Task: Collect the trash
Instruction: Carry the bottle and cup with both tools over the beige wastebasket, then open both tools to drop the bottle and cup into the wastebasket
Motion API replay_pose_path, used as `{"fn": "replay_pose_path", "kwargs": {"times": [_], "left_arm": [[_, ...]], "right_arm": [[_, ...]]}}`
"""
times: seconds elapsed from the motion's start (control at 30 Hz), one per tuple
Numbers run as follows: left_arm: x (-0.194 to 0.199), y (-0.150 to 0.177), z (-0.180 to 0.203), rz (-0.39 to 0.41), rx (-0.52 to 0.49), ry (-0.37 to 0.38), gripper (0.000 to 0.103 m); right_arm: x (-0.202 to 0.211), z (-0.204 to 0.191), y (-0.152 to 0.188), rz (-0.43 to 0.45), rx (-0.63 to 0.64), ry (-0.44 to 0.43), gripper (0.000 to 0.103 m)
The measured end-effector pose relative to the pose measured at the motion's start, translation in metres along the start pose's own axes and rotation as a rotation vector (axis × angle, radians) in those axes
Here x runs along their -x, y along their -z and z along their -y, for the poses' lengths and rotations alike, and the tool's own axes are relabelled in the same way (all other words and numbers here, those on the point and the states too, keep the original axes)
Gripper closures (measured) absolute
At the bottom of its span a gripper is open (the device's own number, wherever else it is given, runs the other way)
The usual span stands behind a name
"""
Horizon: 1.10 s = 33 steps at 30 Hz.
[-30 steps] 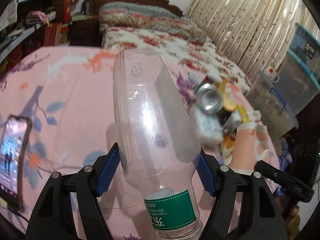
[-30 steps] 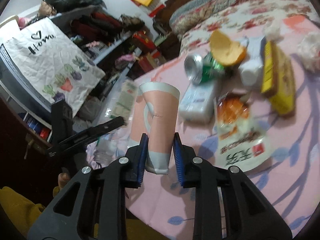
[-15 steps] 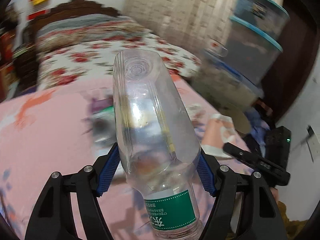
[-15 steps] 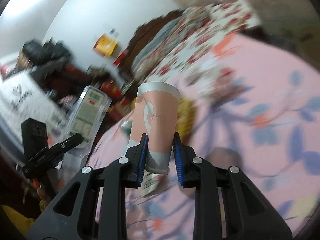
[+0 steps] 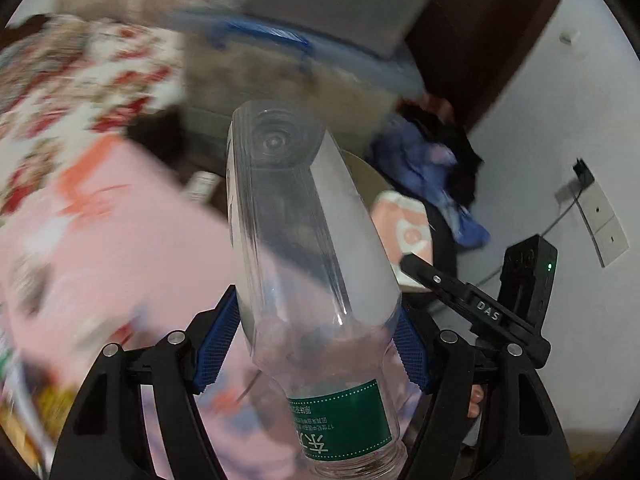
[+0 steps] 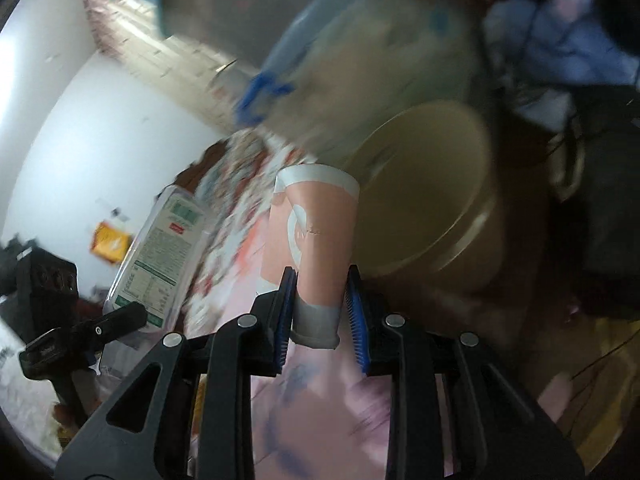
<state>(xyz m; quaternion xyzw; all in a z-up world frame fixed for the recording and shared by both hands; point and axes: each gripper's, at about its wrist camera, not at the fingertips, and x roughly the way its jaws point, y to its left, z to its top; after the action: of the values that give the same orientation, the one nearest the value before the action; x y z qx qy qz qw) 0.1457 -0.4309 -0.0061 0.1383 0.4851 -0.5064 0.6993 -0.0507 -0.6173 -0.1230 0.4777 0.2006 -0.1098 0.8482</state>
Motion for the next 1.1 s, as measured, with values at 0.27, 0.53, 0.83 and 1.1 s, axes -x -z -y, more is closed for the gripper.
{"fn": "replay_pose_path", "kwargs": {"times": [0.27,0.53,0.83,1.1], "left_arm": [[-0.120,-0.062,0.006,-0.209,0.013,0.035,0.035],[-0.114,-0.080,-0.005,-0.144,0.084,-0.022,0.028],[-0.001,-0.024,0.009,0.068,0.096,0.073,0.028],[0.115,0.119,-0.048,0.179,0.176,0.021,0.029]], "right_arm": [[-0.033,0.027,-0.040,0.007,0.008,0.150,0.054],[-0.037,0.021,-0.040,0.059,0.045,0.159,0.033],[-0.003,-0.018,-0.009,0.122,0.080,0.077,0.034],[-0.022,-0.080,0.055,-0.050,0.216,-0.056,0.056]]}}
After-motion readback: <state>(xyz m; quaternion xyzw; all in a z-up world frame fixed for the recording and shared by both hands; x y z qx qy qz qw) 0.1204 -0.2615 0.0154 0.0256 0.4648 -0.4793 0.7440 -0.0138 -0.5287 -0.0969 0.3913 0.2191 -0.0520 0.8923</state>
